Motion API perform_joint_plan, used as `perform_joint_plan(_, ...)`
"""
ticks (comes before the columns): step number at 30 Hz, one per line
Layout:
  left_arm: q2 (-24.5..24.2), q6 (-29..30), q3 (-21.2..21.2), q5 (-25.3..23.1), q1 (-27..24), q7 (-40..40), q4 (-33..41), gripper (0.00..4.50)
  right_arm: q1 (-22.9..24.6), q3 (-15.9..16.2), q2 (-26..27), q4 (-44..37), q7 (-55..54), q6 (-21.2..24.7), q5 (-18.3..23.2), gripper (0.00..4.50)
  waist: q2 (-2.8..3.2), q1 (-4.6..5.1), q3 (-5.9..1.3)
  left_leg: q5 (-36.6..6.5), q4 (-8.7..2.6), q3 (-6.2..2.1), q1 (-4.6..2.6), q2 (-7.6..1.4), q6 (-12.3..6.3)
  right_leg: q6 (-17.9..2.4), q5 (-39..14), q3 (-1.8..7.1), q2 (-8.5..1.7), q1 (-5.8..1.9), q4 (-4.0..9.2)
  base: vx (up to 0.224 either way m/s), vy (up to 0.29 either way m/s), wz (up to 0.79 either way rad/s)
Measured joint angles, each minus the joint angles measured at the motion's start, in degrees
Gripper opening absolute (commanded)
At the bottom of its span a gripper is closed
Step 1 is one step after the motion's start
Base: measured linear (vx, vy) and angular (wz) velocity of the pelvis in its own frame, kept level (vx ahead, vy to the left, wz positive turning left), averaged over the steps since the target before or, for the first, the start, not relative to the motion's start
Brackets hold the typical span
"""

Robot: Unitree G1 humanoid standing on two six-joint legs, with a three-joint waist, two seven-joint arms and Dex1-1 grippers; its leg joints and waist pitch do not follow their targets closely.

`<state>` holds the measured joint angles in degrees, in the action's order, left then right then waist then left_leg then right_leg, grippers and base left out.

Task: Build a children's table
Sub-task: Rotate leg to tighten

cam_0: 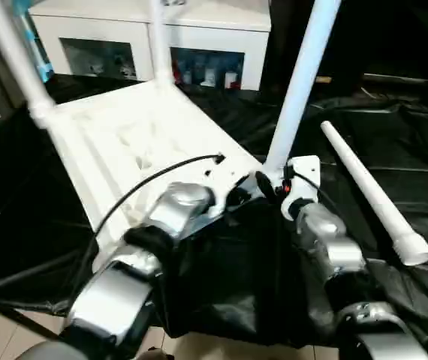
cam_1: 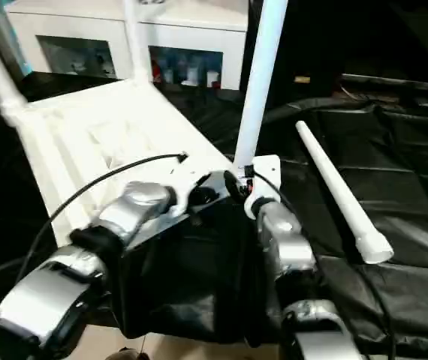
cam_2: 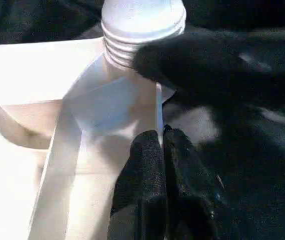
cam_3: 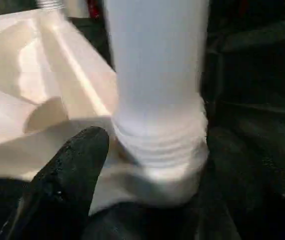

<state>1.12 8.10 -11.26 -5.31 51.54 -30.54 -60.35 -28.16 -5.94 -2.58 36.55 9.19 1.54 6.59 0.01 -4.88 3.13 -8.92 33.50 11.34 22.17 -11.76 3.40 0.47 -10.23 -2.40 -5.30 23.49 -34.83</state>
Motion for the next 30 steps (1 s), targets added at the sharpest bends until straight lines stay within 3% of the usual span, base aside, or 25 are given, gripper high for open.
perform_joint_plan(2, 0.3, -2.3, 1.4, 0.0, 1.0, 2.7, -2.4, 0.00, 2.0, -1.3, -0.4, -3.2, -0.5, -0.5, 0.1, 3.53, 0.26, 0.09, 0.06, 0.0, -0.11, 0.03, 0.08, 0.00, -0.01, 0.0, 0.0, 0.00, 0.01, 0.15, 0.01, 0.000, 0.000, 0.00)
perform_joint_plan(4, 0.1, -3.3, 2.4, 0.0, 1.5, 4.6, -3.5, 0.45, 2.9, -1.7, -0.8, -4.7, -0.6, -0.6, 0.1, 3.56, 0.59, 0.36, 0.07, 0.0, -0.25, 0.06, 0.13, 0.00, -0.01, 0.1, 0.0, -0.01, 0.02, 0.29, 0.01, 0.000, 0.000, 0.00)
perform_joint_plan(6, 0.5, -6.5, 5.1, 1.9, 1.8, 6.9, -3.6, 0.45, 3.6, -1.7, -1.4, -5.0, -0.6, -0.7, 0.0, 3.56, 0.68, 0.40, 0.11, 0.0, -0.30, 0.00, 0.31, -0.08, 0.00, 0.1, 0.0, -0.16, 0.08, 0.45, 0.00, 0.000, 0.000, 0.00)
perform_joint_plan(9, 0.3, -9.3, 7.3, 3.7, 3.5, 10.6, -3.6, 0.81, 4.0, -1.0, -1.4, -4.8, -1.2, -0.7, -0.4, 3.56, 0.79, 0.39, 0.10, 0.0, -0.29, -0.01, 0.31, -0.09, -0.01, 0.1, 0.0, -0.17, 0.09, 0.45, 0.00, 0.000, 0.000, 0.00)
perform_joint_plan(15, -2.7, -16.1, 11.5, 4.6, 4.5, 18.8, -4.3, 0.90, 4.6, 1.5, -0.9, -4.8, -0.2, 1.0, -2.0, 3.56, 0.74, 0.40, 0.13, 0.0, -0.15, -0.01, 0.31, -0.08, -0.01, 0.1, 0.0, -0.13, 0.06, 0.38, 0.00, 0.000, 0.000, 0.00)
perform_joint_plan(18, -6.3, -18.2, 13.1, 5.1, 4.0, 19.2, -1.9, 0.90, 4.8, 2.9, -0.8, -4.8, 1.6, 1.8, -2.1, 3.56, 0.65, 0.33, 0.17, 0.0, -0.16, -0.02, 0.33, -0.09, 0.00, 0.1, 0.0, -0.15, 0.06, 0.40, 0.00, 0.000, 0.000, 0.00)
perform_joint_plan(24, -16.4, -16.7, 13.6, 1.4, -0.6, 23.7, 7.2, 0.90, 2.1, 5.4, -0.7, -2.0, 3.4, 3.0, -3.1, 3.56, 0.35, 0.51, 0.21, 0.0, -0.21, 0.00, 0.33, -0.10, 0.00, 0.1, 0.0, -0.14, 0.07, 0.46, -0.04, 0.000, 0.000, 0.00)
perform_joint_plan(28, -27.2, -10.9, 13.8, -4.5, -9.6, 26.3, 13.4, 0.90, -1.0, 6.4, -0.9, 3.5, 3.7, 3.4, -5.1, 3.56, -0.24, 0.94, 0.25, 0.0, -0.24, -0.01, 0.38, -0.12, 0.05, 0.2, -0.1, -0.17, 0.07, 0.52, -0.09, 0.000, 0.000, 0.00)
perform_joint_plan(30, -29.6, -8.7, 15.1, -5.8, -13.3, 27.6, 15.3, 0.90, -1.9, 6.5, -0.9, 5.2, 3.8, 3.4, -5.1, 3.56, -0.61, 0.88, 0.33, 0.0, -0.24, -0.01, 0.39, -0.11, 0.05, 0.2, -0.1, -0.15, 0.06, 0.52, -0.10, 0.000, 0.000, 0.00)
